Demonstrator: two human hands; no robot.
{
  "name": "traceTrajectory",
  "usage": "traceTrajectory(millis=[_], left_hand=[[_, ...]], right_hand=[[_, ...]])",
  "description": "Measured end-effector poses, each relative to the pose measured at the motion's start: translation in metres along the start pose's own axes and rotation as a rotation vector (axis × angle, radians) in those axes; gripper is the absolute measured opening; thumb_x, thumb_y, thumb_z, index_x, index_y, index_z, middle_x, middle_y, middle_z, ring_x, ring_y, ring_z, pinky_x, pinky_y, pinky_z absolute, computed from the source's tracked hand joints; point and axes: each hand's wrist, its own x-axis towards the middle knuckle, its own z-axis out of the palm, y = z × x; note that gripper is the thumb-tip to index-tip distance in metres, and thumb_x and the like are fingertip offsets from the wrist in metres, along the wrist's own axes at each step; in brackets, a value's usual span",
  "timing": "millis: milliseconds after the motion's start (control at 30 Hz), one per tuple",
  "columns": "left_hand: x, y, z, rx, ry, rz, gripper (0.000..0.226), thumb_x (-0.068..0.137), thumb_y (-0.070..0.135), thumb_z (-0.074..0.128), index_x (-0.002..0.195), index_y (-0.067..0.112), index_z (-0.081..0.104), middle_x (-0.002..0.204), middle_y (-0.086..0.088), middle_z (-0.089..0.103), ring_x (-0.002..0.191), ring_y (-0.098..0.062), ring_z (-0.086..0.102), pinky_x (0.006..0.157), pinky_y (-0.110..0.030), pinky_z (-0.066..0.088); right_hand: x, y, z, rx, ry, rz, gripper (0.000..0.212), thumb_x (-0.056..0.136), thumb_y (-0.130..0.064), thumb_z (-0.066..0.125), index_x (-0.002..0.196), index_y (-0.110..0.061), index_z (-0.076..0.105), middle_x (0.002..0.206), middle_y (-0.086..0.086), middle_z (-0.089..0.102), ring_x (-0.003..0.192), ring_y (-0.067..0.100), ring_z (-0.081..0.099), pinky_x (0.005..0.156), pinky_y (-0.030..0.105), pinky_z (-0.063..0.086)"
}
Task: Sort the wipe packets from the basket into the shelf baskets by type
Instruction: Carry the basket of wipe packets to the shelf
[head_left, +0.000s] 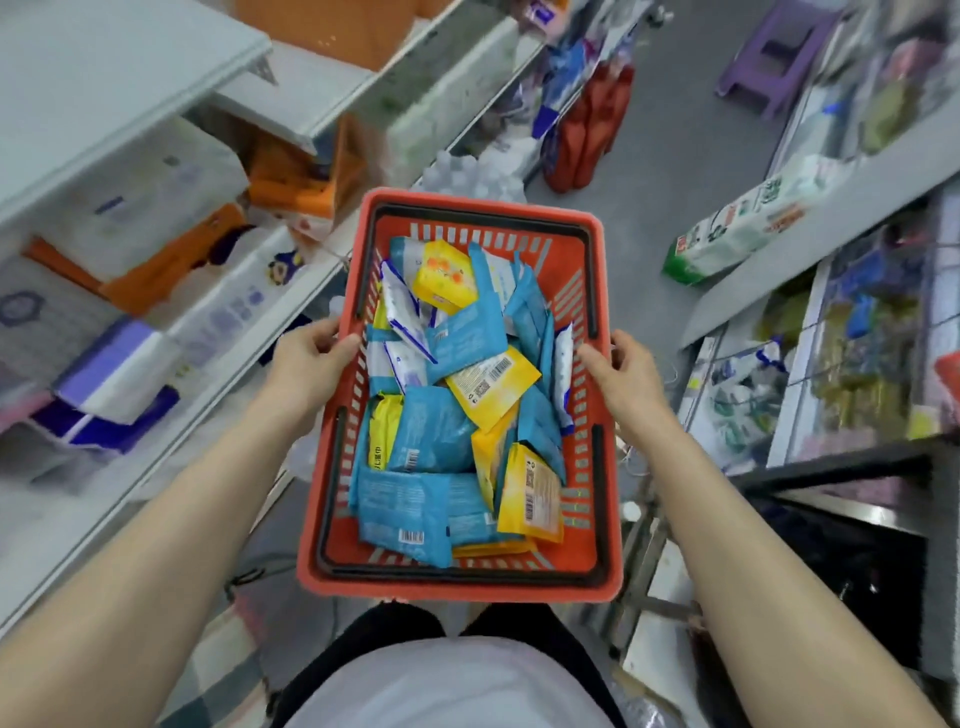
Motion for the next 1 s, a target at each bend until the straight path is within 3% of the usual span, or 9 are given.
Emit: traceTrajectory(millis=[100,233,433,500,633,833,1000], left_hand=[[0.040,0.026,0.026,-0.031,0.055,-0.007,0.027,0.101,0.018,0.054,0.127,0.016,0.063,0.086,0.003,0.068,0.067,-0.009,0.067,0.059,-0.024,0.052],[0.091,0.052,0.046,-0.033,0.091,-0.024,0.027,0.101,0.019,0.054,0.126,0.017,0.063,0.086,0.003,0.069,0.064,-0.008,0.070,0.059,-0.025,0.052],[0.186,0.097,0.064,0.098,0.119,-0.031,0.018,0.102,0.022,0.051,0.115,0.030,0.060,0.090,0.002,0.068,0.075,-0.013,0.066,0.065,-0.026,0.051],[0.221,0.108,0.065,0.163,0.102,-0.021,0.014,0.102,0.022,0.051,0.108,0.029,0.061,0.091,-0.002,0.069,0.077,-0.018,0.067,0.072,-0.034,0.056],[0.289,0.126,0.067,0.254,0.103,-0.002,0.017,0.099,0.019,0.054,0.107,0.028,0.066,0.100,-0.007,0.071,0.089,-0.031,0.069,0.086,-0.049,0.056],[0.360,0.155,0.075,0.415,0.102,0.014,0.031,0.100,0.018,0.052,0.128,0.019,0.065,0.123,-0.008,0.068,0.111,-0.031,0.064,0.095,-0.039,0.050],[0.389,0.153,0.078,0.427,0.147,0.001,0.032,0.101,0.016,0.049,0.128,0.020,0.065,0.123,-0.010,0.068,0.111,-0.030,0.064,0.095,-0.037,0.049]], right_hand=[[0.069,-0.021,-0.010,-0.016,-0.042,-0.040,0.023,0.096,-0.030,0.059,0.115,-0.017,0.058,0.095,0.000,0.068,0.079,0.014,0.067,0.069,0.029,0.053],[0.149,-0.052,-0.014,-0.054,-0.113,-0.077,0.015,0.097,-0.030,0.058,0.109,-0.022,0.056,0.090,-0.005,0.066,0.078,0.011,0.066,0.068,0.027,0.052],[0.255,-0.080,0.002,-0.081,-0.153,-0.041,0.025,0.096,-0.032,0.058,0.117,-0.020,0.057,0.102,0.003,0.069,0.086,0.018,0.069,0.082,0.040,0.057],[0.280,-0.084,0.010,-0.080,-0.150,-0.016,0.026,0.096,-0.032,0.058,0.118,-0.018,0.057,0.104,0.005,0.070,0.088,0.021,0.069,0.084,0.045,0.057],[0.321,-0.092,0.028,-0.160,-0.143,-0.007,0.029,0.098,-0.026,0.055,0.124,-0.014,0.057,0.113,0.004,0.068,0.096,0.019,0.065,0.079,0.028,0.047],[0.361,-0.101,0.055,-0.184,-0.138,0.072,0.033,0.099,-0.024,0.052,0.129,-0.013,0.053,0.121,0.008,0.066,0.107,0.027,0.063,0.084,0.031,0.047],[0.381,-0.105,0.069,-0.233,-0.170,0.099,0.034,0.097,-0.021,0.054,0.128,-0.008,0.047,0.122,0.012,0.063,0.109,0.032,0.060,0.086,0.035,0.045]])
